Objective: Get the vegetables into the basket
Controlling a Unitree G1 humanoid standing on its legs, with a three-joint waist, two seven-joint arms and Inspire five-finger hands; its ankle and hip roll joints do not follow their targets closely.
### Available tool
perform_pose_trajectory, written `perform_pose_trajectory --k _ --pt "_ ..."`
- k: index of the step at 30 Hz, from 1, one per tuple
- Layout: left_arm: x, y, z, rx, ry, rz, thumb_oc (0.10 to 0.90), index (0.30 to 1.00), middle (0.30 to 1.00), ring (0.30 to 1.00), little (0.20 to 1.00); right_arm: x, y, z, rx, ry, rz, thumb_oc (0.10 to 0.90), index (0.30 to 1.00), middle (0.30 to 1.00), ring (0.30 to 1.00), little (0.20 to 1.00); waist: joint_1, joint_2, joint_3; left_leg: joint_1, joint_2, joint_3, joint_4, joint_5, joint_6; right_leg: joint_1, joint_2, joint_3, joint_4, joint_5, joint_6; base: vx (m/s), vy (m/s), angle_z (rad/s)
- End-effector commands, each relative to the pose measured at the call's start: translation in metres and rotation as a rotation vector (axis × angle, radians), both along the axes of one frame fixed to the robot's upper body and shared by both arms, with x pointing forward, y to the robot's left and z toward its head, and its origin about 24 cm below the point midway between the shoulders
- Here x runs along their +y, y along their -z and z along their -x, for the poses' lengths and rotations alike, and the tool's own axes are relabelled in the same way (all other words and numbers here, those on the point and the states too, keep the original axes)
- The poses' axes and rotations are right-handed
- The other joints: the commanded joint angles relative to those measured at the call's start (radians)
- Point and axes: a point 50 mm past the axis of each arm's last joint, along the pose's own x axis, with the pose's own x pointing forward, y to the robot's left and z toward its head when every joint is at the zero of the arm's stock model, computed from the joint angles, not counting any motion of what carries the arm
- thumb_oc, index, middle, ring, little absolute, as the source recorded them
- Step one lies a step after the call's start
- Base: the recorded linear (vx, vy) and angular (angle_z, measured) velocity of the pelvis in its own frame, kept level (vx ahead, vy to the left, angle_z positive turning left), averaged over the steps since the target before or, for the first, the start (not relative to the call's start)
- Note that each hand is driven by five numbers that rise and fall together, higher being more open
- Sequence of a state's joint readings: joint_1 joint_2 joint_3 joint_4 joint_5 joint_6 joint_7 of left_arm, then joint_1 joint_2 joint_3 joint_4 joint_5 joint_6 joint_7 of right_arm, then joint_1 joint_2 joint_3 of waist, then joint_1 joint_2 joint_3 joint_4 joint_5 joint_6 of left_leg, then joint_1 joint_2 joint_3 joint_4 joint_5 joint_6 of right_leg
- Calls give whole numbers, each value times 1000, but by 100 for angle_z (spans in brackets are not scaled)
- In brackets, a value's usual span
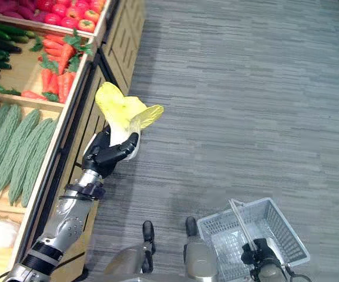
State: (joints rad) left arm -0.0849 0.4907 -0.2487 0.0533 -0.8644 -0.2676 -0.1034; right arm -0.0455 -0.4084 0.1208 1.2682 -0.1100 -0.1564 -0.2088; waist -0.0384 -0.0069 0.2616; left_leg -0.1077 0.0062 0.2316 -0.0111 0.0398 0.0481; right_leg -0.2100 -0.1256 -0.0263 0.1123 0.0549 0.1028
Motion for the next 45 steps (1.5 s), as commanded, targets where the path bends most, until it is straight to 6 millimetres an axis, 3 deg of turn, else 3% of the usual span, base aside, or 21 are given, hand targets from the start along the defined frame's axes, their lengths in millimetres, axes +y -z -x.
perform_pose_trajectory --k 1,5,9,12,15,16,17,19,23,30,34,37,38,42,45 --pt "-3 -46 5 -259 27 24 400 300 300 300 300 -18 -6 10 11 31 72 400 300 300 300 300 38 -51 -78 -28 79 17 64 -21 -90 37 -100 -123 49 44 75 -15 101 -116" --pt "0 -44 7 -251 21 21 400 300 300 300 300 -18 -3 18 34 38 70 400 300 300 300 300 35 -58 -97 3 83 46 53 -19 -97 46 -123 -133 17 80 85 48 -13 -49" --pt "3 -35 13 -217 11 12 400 300 300 300 300 -21 -1 31 74 51 80 400 300 300 300 300 39 -69 -133 48 97 73 5 6 -124 98 -97 -136 -118 76 88 75 -153 -30" --pt "1 -33 13 -207 18 8 400 300 300 300 300 -25 -3 31 67 56 93 400 300 300 300 300 39 -65 -144 57 104 72 -25 29 -135 117 -85 -151 -152 78 86 43 -162 -14" --pt "-5 -32 14 -200 55 -25 400 300 300 300 300 -50 -24 13 -40 101 175 400 300 300 300 300 31 -45 -162 61 122 60 -70 61 -156 139 -68 -167 -200 80 86 19 -154 6" --pt "-5 -32 14 -199 66 -63 400 300 300 300 300 -56 -37 -7 -132 81 199 400 300 300 300 300 25 -38 -166 66 125 62 -76 64 -159 142 -64 -162 -200 77 85 11 -46 8" --pt "-5 -32 14 -199 66 -63 400 300 300 300 300 -56 -37 -7 -131 81 200 400 300 300 300 300 25 -38 -167 65 125 62 -76 64 -159 141 -64 -161 -200 78 85 23 -29 5" --pt "-7 -35 14 -216 115 -176 400 300 300 300 300 -67 -80 -55 -452 111 201 400 300 300 300 300 10 -25 -180 74 128 67 -76 58 -162 144 -63 -153 -200 78 87 33 3 0" --pt "-5 -39 13 -254 114 -322 400 300 300 300 300 -33 -139 -110 -852 -60 83 400 300 300 300 300 -8 -18 -189 84 127 77 -76 47 -161 145 -66 -143 -200 81 88 11 13 -4" --pt "-19 -58 7 -420 154 -623 400 300 300 300 300 4 -169 -141 -995 -258 26 400 300 300 300 300 -4 -17 -207 88 125 78 -76 40 -159 147 -73 -143 -200 81 88 11 4 -4" --pt "-36 -76 6 -628 178 -878 400 300 300 300 300 26 -189 -159 -1067 -375 13 400 300 300 300 300 -2 -15 -211 96 127 77 -76 30 -160 154 -74 -143 -200 75 92 8 -1 1" --pt "-44 -81 4 -697 179 -936 400 300 300 300 300 34 -198 -167 -1104 -416 5 400 300 300 300 300 0 -17 -212 93 126 79 -76 34 -160 149 -75 -142 -200 79 92 0 0 0" --pt "-57 -88 4 -825 212 -1056 400 300 300 300 300 48 -211 -176 -1156 -468 -22 400 300 300 300 300 -1 -15 -214 93 127 80 -76 33 -162 150 -76 -141 -200 79 94 0 0 0" --pt "-73 -88 -1 -999 244 -1280 400 300 300 300 300 67 -226 -186 -1198 -568 -50 400 300 300 300 300 -7 -15 -216 98 129 83 -76 32 -165 153 -75 -138 -200 79 97 0 0 0" --pt "-78 -84 -3 -1020 250 -1315 400 300 300 300 300 73 -229 -187 -1211 -593 -72 400 300 300 300 300 -8 -16 -216 100 130 84 -76 33 -166 154 -74 -139 -200 77 98 1 -2 -1"
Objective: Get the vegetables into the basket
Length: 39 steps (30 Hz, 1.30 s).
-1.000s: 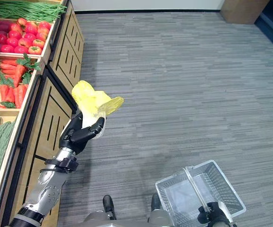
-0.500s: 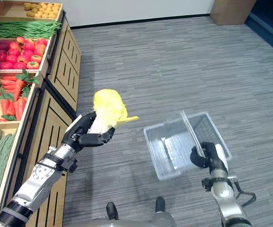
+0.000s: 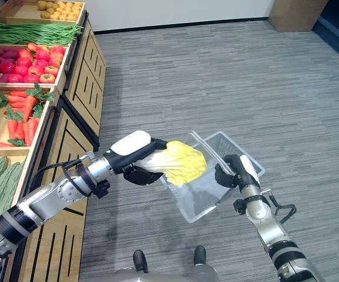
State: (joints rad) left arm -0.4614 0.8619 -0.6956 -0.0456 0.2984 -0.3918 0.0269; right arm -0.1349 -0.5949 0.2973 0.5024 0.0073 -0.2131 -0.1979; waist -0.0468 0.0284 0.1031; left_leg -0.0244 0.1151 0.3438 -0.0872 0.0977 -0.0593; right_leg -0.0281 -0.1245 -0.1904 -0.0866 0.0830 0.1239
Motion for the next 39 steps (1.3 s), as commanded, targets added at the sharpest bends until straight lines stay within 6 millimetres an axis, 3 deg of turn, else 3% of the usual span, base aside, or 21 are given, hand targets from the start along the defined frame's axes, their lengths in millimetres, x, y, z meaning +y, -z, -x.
perform_pose_trajectory --k 1,12,24,25,26,27,34,39 --pt "-14 -35 -4 -218 86 88 400 300 300 300 300 23 -100 -41 -471 -137 -97 400 300 300 300 300 0 -52 -58 18 22 -27 0 -26 -58 -27 -75 25 -1 49 76 0 0 0" --pt "-19 6 -18 -269 57 -135 400 300 300 300 300 65 -113 -29 -514 -346 -262 400 300 300 300 300 -20 -55 -67 30 28 -8 0 -29 -60 -27 -71 37 -1 47 79 2 1 -4" --pt "-12 42 -48 -332 -150 -256 400 300 300 300 300 97 -106 0 -424 -556 -410 400 300 300 300 300 -47 -62 -71 31 29 4 0 -29 -63 -28 -69 44 -1 46 77 0 1 -1" --pt "-10 44 -49 -336 -171 -266 514 459 459 459 459 99 -105 3 -418 -564 -425 400 300 300 300 300 -48 -62 -70 31 30 4 0 -28 -63 -28 -70 45 -1 46 77 0 0 0" --pt "-8 47 -51 -341 -193 -278 839 915 915 915 915 99 -104 5 -416 -566 -436 400 300 300 300 300 -49 -63 -69 30 30 4 0 -28 -63 -29 -70 44 -1 46 77 0 0 0" --pt "-7 51 -52 -343 -205 -297 900 1000 1000 1000 1000 100 -104 6 -412 -572 -440 400 300 300 300 300 -50 -64 -69 30 30 5 0 -28 -63 -30 -70 44 -1 46 78 0 0 0" --pt "-2 67 -51 -319 -220 -390 900 1000 1000 1000 1000 93 -105 8 -421 -540 -430 400 300 300 300 300 -49 -64 -65 26 32 7 0 -26 -63 -34 -71 48 -1 48 77 0 0 0" --pt "1 68 -47 -297 -213 -387 900 1000 1000 1000 1000 84 -102 6 -423 -481 -414 400 300 300 300 300 -44 -65 -66 28 34 5 0 -27 -63 -32 -70 45 -1 45 75 0 0 0"
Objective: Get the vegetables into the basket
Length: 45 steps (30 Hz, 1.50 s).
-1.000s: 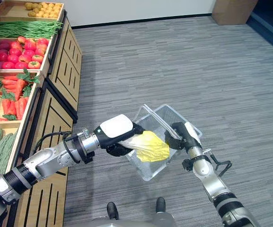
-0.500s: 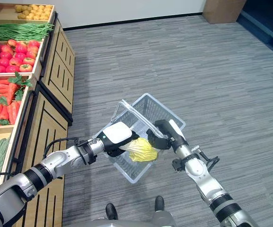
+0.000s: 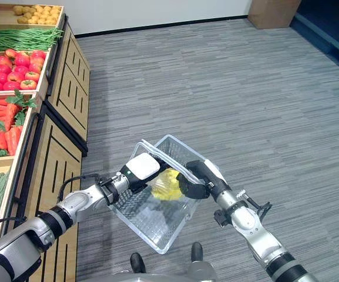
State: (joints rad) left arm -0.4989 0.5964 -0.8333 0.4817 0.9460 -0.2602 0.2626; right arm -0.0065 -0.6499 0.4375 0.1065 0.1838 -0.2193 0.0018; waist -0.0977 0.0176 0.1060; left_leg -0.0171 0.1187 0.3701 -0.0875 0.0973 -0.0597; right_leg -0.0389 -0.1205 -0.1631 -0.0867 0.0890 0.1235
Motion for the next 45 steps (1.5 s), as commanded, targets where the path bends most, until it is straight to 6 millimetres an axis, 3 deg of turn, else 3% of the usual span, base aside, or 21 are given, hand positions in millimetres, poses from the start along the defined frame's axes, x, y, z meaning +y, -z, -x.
perform_pose_trajectory --k 1,2,8,10,17,20,23,26,29,30,37,45 --pt "0 -37 -22 -140 0 75 900 1000 1000 1000 1000 14 -80 -22 -407 -12 -253 400 300 300 300 300 8 -54 -69 21 30 -23 0 -27 -62 -19 -73 16 -1 38 75 0 0 0" --pt "1 -41 -16 -128 15 116 900 1000 1000 1000 1000 4 -76 -23 -413 48 -214 400 300 300 300 300 14 -54 -70 23 33 -29 0 -28 -62 -13 -71 12 -1 33 73 0 0 0" --pt "3 -53 2 -21 17 310 900 1000 1000 1000 1000 -15 -65 -23 -413 153 -102 400 300 300 300 300 26 -55 -68 26 33 -41 0 -27 -61 -1 -68 2 -1 26 68 7 -4 1" --pt "19 -54 23 136 -65 554 900 1000 1000 1000 1000 -38 -52 -21 -387 273 -7 400 300 300 300 300 40 -58 -65 32 35 -53 0 -27 -60 12 -65 -6 2 19 63 39 -22 1" --pt "68 -44 56 423 -372 1127 900 1000 1000 1000 1000 -94 -16 1 -241 560 109 400 300 300 300 300 62 -55 -48 35 34 -81 0 -23 -53 26 -60 -24 34 -4 49 23 -8 15" --pt "102 -16 76 536 -592 1294 900 1000 1000 1000 1000 -125 10 19 -121 692 235 400 300 300 300 300 78 -56 -27 31 35 -98 10 -18 -50 19 -58 -27 73 -27 39 -9 -18 14" --pt "134 19 98 545 -851 1303 900 1000 1000 1000 1000 -148 31 39 -8 787 312 400 300 300 300 300 91 -59 -14 24 37 -112 19 -13 -50 20 -59 -42 92 -39 37 -8 -25 11" --pt "160 95 146 657 -1298 1184 900 1000 1000 1000 1000 -167 63 67 175 908 337 400 300 300 300 300 101 -60 14 -8 49 -125 48 -10 -52 -1 -54 -57 117 -53 28 -48 -45 16" --pt "163 108 155 661 -1395 1160 900 1000 1000 1000 1000 -167 67 69 198 920 333 400 300 300 300 300 101 -59 30 -27 54 -128 70 -14 -53 -15 -53 -55 132 -59 23 -87 -39 9" --pt "162 126 167 686 -1521 1142 900 1000 1000 1000 1000 -169 75 75 244 948 337 400 300 300 300 300 99 -59 54 -53 64 -135 108 -21 -55 -39 -50 -50 161 -67 15 -74 -36 3" --pt "153 152 189 752 -1713 1023 900 1000 1000 1000 1000 -168 92 84 346 990 334 400 300 300 300 300 96 -58 79 -83 80 -141 134 -21 -61 -74 -40 -45 195 -82 5 -47 -36 0" --pt "133 161 187 813 -1701 1003 900 1000 1000 1000 1000 -160 114 101 487 1019 313 400 300 300 300 300 95 -47 88 -89 92 -148 122 -3 -68 -94 -25 -45 209 -93 -5 -22 -46 1"
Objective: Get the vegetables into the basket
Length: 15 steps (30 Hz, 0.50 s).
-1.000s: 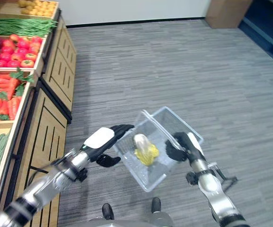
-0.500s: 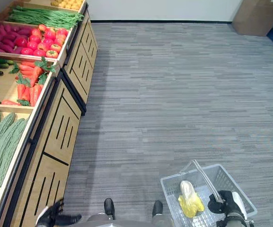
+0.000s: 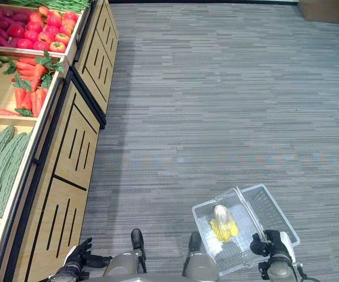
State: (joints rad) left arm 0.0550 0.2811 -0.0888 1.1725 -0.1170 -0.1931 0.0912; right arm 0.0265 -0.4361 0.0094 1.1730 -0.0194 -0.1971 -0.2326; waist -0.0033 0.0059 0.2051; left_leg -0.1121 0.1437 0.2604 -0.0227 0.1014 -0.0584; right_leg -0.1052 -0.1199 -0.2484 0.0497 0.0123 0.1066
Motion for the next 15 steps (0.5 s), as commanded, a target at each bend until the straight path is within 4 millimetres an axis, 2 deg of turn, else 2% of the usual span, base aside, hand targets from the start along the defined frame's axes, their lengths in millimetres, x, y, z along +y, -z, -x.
perform_pose_trajectory --k 1,7,8,10,12,15 --pt "4 -4 -8 -32 11 -43 900 1000 1000 1000 1000 -20 -23 -24 -142 35 75 400 300 300 300 300 2 -33 -9 5 70 -39 53 -3 -70 -32 -23 39 76 -17 10 -37 -86 3" --pt "5 -5 -12 -51 -58 -41 900 1000 1000 1000 1000 -14 -16 -17 -106 30 60 400 300 300 300 300 7 -24 13 -14 93 -67 66 25 -84 -38 7 36 90 -38 -19 -16 -138 6" --pt "3 -4 -12 -44 -55 -46 900 1000 1000 1000 1000 -15 -15 -14 -94 35 63 400 300 300 300 300 10 -26 19 -33 93 -85 109 20 -84 -27 15 36 84 -44 -30 23 -123 20" --pt "0 -4 -15 -52 -53 -44 900 1000 1000 1000 1000 -17 -16 -14 -94 31 72 400 300 300 300 300 13 -29 30 -57 80 -119 149 16 -83 -15 16 37 75 -47 -34 26 -79 21" --pt "-5 -4 -22 -67 -38 -38 900 1000 1000 1000 1000 -21 -18 -14 -93 41 89 400 300 300 300 300 18 -24 36 -92 51 -160 110 31 -75 -3 9 31 65 -54 -31 38 35 20" --pt "-11 -5 -28 -81 -24 -34 900 1000 1000 1000 1000 -21 -18 -12 -91 39 99 400 300 300 300 300 26 -17 24 -163 22 -182 28 84 -69 19 9 28 52 -60 -23 158 83 23"
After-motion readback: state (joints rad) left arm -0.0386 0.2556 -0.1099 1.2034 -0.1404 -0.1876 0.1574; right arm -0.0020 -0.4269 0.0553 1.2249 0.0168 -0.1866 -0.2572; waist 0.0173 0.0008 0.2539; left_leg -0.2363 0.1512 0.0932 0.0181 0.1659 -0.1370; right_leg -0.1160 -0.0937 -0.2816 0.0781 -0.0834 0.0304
